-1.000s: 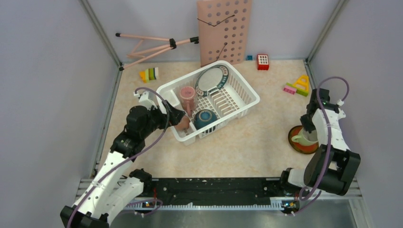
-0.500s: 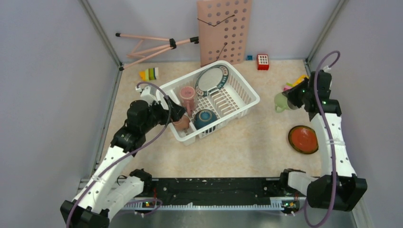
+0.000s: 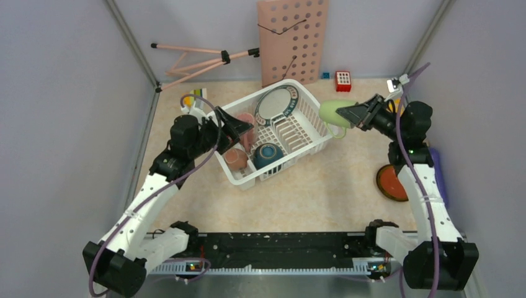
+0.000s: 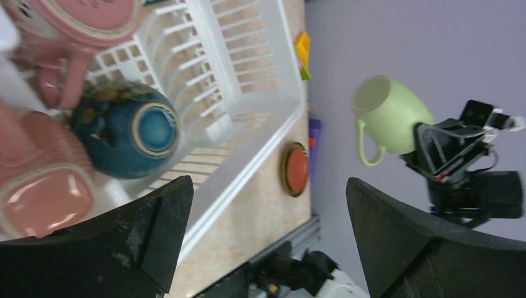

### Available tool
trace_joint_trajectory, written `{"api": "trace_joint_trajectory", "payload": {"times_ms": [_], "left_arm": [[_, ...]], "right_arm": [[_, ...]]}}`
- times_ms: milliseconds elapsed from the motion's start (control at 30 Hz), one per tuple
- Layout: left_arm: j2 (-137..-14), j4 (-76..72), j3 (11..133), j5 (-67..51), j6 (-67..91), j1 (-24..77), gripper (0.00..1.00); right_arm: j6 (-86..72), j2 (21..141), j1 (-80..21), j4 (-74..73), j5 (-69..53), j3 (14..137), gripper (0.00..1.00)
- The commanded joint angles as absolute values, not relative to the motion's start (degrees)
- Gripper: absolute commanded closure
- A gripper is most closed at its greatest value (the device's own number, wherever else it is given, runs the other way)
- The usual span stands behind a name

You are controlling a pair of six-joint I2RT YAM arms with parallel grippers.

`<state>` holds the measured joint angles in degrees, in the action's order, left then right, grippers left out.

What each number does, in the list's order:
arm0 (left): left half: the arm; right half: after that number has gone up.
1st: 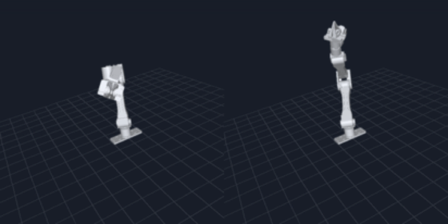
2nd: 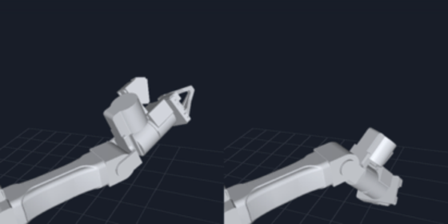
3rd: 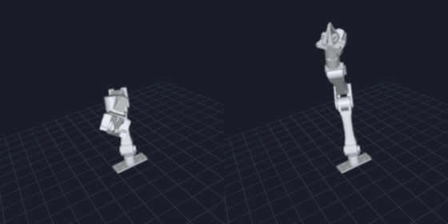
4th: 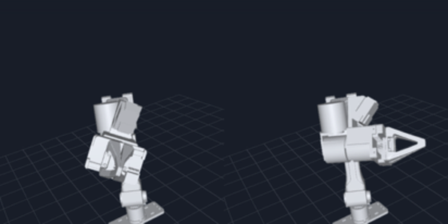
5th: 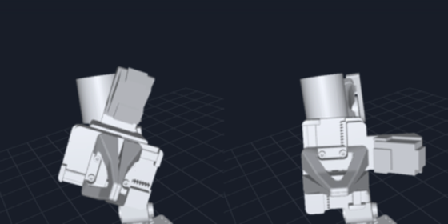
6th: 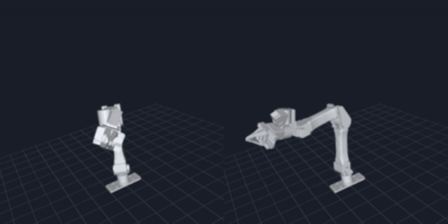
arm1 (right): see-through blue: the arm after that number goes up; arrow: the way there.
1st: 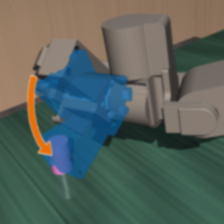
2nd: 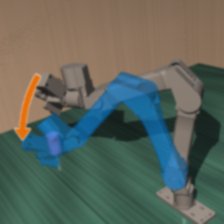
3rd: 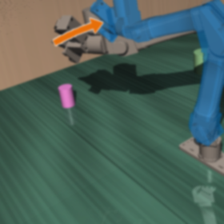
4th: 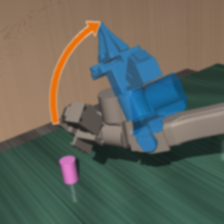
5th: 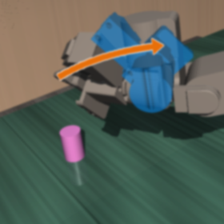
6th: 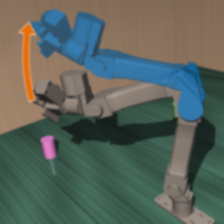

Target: Load the mixed dishes into the dish rack

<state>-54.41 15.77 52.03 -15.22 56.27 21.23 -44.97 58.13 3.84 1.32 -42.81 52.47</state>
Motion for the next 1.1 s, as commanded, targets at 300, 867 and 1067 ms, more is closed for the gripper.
{"api": "trace_joint_trajectory", "payload": {"times_ms": [300, 867, 1067], "left_arm": [[-67.62, -7.22, 56.62, -32.50, 86.95, 22.88, 0.02], [-72.36, -32.44, 52.11, -40.27, 80.59, 24.68, 0.04], [-73.18, -31.11, 52.31, -41.18, 79.19, 25.75, 0.05]], "right_arm": [[-53.46, 59.88, -7.01, 37.58, -55.72, 49.47, 1.00], [-85.10, 72.63, -16.23, 67.44, -51.98, 45.44, 1.00], [-84.82, 74.59, -18.85, 67.94, -50.83, 46.34, 1.00]]}}
